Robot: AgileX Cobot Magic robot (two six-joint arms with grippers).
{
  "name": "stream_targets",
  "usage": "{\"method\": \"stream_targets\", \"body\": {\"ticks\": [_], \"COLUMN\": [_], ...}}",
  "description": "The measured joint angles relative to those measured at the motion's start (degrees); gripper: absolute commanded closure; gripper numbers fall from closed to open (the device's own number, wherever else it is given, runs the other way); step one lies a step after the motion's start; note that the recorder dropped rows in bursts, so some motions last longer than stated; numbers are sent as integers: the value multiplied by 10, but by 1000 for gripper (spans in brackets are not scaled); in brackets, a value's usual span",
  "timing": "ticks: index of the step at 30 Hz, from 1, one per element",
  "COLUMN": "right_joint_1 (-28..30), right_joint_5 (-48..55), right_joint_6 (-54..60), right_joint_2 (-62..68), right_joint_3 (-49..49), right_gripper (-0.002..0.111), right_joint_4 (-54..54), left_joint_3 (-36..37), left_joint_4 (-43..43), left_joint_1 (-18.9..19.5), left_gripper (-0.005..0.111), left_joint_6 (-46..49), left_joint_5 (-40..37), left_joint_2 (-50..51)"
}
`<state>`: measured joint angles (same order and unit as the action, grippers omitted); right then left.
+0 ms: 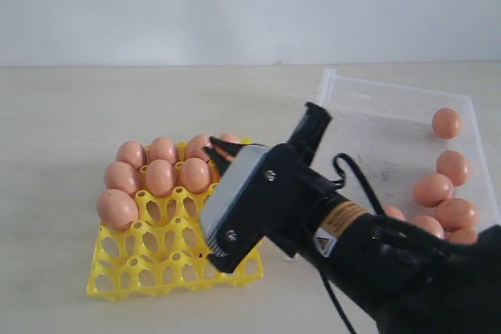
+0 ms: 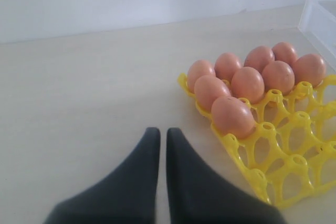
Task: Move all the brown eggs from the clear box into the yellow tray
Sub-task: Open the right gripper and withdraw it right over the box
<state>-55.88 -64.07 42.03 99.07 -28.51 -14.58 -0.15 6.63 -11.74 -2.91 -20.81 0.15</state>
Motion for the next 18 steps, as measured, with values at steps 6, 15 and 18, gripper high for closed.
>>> {"method": "stream_targets", "body": {"ticks": [6,15,18], "right_joint_1": [-6,30,83], "right_joint_5": [-48,24,155], "right_joint_6": [105,87,90], "right_joint_2": [-13,-71,-109], "right_joint_3": [35,36,17], "right_gripper": [108,108,108], "right_joint_4": [-247,-403,-415], "left_joint_3": [0,0,0], "left_joint_4": [0,0,0], "left_joint_1": [0,0,0], "left_gripper": [103,103,103], "left_joint_6": [0,0,0], "left_joint_5": [0,0,0], "left_joint_2": [0,0,0]}}
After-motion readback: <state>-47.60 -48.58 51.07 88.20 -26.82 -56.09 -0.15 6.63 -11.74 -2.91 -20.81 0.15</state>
